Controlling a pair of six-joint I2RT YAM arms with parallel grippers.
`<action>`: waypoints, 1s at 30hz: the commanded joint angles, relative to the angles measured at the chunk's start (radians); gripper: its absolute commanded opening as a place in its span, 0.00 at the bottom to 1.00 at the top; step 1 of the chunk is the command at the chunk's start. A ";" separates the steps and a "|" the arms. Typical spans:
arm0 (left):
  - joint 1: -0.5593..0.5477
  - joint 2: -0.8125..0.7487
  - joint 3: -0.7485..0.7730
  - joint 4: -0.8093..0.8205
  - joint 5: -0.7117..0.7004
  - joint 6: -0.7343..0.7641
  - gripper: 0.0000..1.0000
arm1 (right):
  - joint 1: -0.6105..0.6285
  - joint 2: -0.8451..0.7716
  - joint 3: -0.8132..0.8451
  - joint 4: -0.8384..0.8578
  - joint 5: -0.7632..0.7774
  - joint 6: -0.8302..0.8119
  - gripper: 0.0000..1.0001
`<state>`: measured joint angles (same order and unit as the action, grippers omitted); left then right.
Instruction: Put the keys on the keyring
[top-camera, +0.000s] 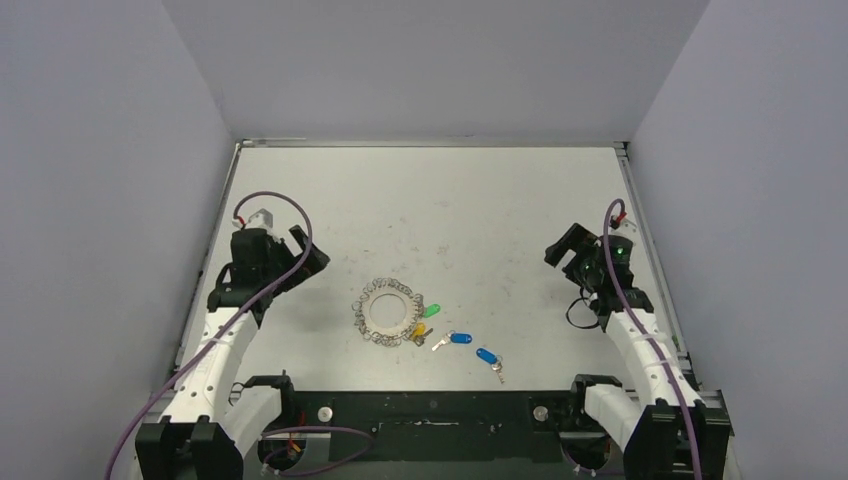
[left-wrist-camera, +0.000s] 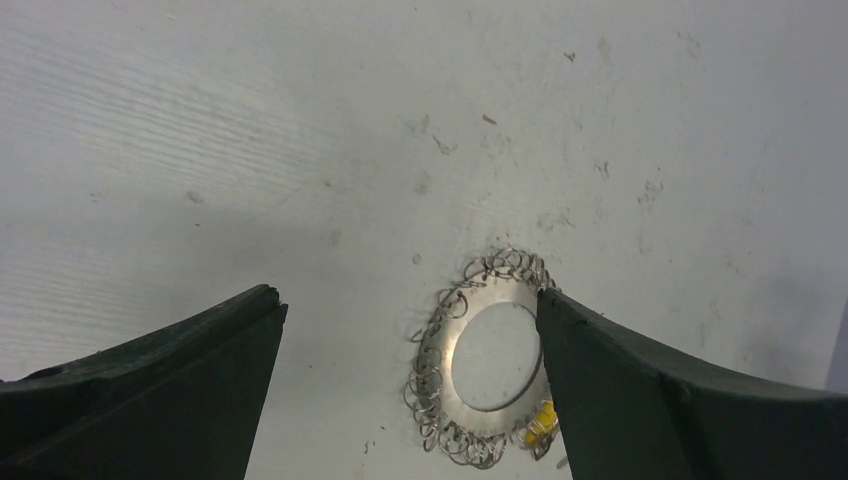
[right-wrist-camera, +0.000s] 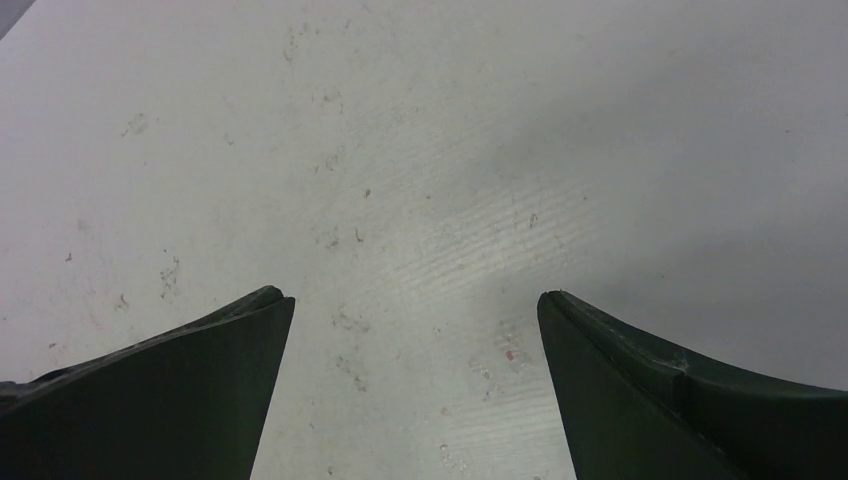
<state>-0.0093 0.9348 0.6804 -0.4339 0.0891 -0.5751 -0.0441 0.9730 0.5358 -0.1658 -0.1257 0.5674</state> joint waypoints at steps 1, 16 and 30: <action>0.002 0.006 -0.053 0.034 0.246 -0.028 0.97 | -0.006 -0.011 -0.009 -0.044 -0.042 0.079 1.00; -0.307 0.107 -0.096 0.074 0.154 -0.108 0.86 | 0.471 0.234 0.071 -0.052 0.051 -0.047 1.00; -0.520 0.495 0.013 0.312 0.121 -0.157 0.79 | 0.707 0.496 0.184 -0.038 0.166 -0.011 1.00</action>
<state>-0.5022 1.3697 0.6258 -0.1978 0.2546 -0.7311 0.6571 1.4845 0.7254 -0.2443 0.0071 0.5392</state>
